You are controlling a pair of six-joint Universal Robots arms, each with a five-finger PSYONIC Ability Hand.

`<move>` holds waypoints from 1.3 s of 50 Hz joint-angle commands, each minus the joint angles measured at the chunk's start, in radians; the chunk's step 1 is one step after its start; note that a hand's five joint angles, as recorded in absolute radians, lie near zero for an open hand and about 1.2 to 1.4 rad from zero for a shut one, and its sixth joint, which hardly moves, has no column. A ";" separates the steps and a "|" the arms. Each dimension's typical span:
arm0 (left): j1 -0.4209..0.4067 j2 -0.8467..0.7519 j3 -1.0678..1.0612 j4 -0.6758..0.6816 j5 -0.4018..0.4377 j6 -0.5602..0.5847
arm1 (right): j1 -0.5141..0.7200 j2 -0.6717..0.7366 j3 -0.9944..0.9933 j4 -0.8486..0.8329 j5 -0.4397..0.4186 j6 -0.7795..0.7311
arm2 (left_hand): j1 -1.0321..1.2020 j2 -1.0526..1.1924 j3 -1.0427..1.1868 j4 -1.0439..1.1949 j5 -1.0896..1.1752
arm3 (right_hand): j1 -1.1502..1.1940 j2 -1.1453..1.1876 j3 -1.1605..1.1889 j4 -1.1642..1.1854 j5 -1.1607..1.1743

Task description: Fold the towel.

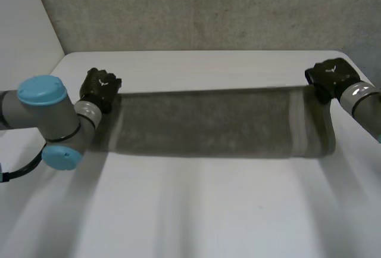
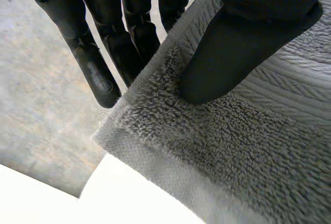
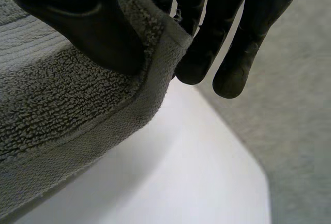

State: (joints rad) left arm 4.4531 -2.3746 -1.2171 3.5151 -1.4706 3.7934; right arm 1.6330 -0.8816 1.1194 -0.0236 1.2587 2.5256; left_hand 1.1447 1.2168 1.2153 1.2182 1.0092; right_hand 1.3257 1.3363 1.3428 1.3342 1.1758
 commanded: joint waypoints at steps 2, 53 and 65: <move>-0.015 -0.038 0.019 0.104 -0.025 0.009 | 0.022 0.041 -0.018 -0.094 0.051 0.010 | -0.649 -0.721 -0.720 -0.723 -0.688 | -1.151 -1.162 -1.168 -1.160 -1.176; -0.012 0.364 -0.513 0.119 -0.005 -0.305 | -0.041 -0.129 0.493 -0.136 -0.007 0.015 | -0.934 -1.006 -1.005 -1.008 -0.973 | -0.467 -0.478 -0.484 -0.476 -0.492; -0.011 0.368 -0.519 0.119 -0.007 -0.305 | -0.131 -0.140 0.453 -0.130 0.014 -0.004 | -0.937 -1.009 -1.008 -1.011 -0.976 | 0.071 0.060 0.053 0.062 0.046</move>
State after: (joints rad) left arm 4.4410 -2.0104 -1.7338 3.6349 -1.4764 3.4884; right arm 1.5571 -1.0014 1.5868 -0.1669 1.2643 2.5366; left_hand 0.1841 0.1832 0.1830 0.1836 0.0287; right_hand 1.3120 1.3014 1.3377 1.3363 1.1488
